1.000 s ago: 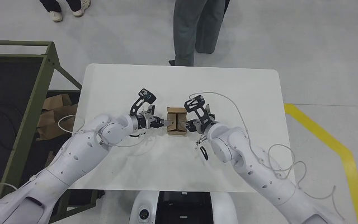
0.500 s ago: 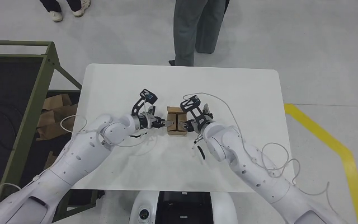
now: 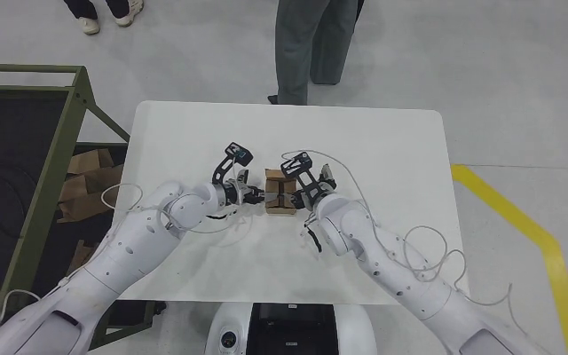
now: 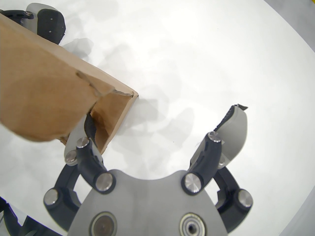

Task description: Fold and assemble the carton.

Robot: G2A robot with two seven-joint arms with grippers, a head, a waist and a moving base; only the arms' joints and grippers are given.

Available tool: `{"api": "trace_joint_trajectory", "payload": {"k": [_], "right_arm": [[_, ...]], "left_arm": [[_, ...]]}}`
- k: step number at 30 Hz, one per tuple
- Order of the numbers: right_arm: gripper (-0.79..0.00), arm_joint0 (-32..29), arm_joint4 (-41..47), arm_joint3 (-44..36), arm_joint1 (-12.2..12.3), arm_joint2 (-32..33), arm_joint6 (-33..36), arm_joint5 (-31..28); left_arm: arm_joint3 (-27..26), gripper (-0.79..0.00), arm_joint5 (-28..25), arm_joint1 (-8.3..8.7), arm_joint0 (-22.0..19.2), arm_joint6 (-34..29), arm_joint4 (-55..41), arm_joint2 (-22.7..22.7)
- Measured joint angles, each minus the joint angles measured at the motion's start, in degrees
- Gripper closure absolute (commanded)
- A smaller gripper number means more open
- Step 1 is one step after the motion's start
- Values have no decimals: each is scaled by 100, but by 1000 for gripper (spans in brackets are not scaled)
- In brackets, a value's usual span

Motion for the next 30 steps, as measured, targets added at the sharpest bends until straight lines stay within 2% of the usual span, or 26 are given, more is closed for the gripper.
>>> {"api": "trace_joint_trajectory", "payload": {"k": [21,30], "right_arm": [[-785,-75,-869,53,-243,-50,423,83],[-785,-119,-949,77,-357,17,474,80]], "left_arm": [[14,-785,362,-186,-6,-259,123,-51],[1,-785,401,-247,15,-319,203,-98]]}}
